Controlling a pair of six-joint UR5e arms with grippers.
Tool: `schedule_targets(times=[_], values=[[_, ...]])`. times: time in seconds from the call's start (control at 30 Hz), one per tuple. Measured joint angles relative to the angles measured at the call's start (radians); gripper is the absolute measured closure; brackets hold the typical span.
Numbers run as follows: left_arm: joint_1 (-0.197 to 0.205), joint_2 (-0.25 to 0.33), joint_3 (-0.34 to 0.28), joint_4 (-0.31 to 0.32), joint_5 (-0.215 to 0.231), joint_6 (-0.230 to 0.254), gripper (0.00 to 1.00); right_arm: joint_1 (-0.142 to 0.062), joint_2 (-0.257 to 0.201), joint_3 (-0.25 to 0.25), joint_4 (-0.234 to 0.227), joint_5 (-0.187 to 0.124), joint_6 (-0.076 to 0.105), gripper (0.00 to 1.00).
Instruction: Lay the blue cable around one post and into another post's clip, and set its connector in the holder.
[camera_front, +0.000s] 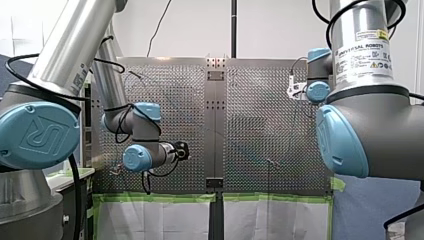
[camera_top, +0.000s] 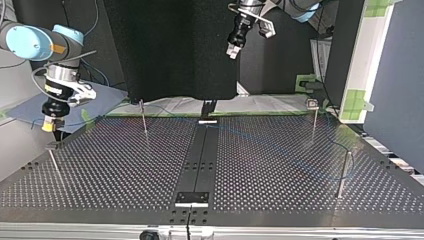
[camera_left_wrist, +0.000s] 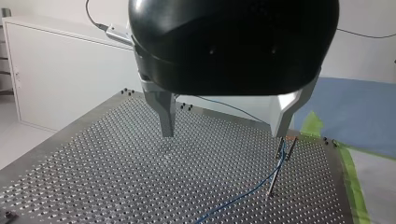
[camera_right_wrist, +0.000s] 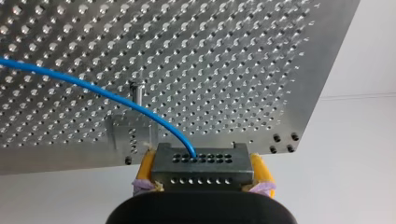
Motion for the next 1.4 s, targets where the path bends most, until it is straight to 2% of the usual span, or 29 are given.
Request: schedule_targets(times=[0.27,0.43,0.53,0.77,0.93,1.03,1.2,1.4], values=[[0.000,0.000,0.000,-0.005,0.001,0.001,0.00,-0.008,0.051,0.003,-0.003,-0.003,0.002,0.73],[0.000,0.000,0.000,-0.019,0.001,0.002,0.00,-0.017,0.061,-0.001,0.001,-0.024,0.010,0.73],[0.000,0.000,0.000,-0.028,0.001,0.003,0.00,-0.026,0.062,-0.013,0.016,-0.045,0.014,0.73],[0.000,0.000,0.000,-0.062,-0.003,0.013,0.00,-0.055,0.064,-0.052,0.076,-0.108,0.001,0.73],[0.000,0.000,0.000,-0.069,-0.004,0.013,0.00,-0.074,0.074,-0.075,0.116,-0.149,0.011,0.73],[0.000,0.000,0.000,-0.070,-0.004,0.013,0.00,-0.083,0.089,-0.093,0.138,-0.170,0.012,0.73],[0.000,0.000,0.000,-0.072,-0.005,0.013,0.00,-0.095,0.130,-0.129,0.160,-0.204,0.002,0.73],[0.000,0.000,0.001,-0.081,-0.011,0.015,0.00,-0.106,0.164,-0.162,0.168,-0.242,0.009,0.73]])
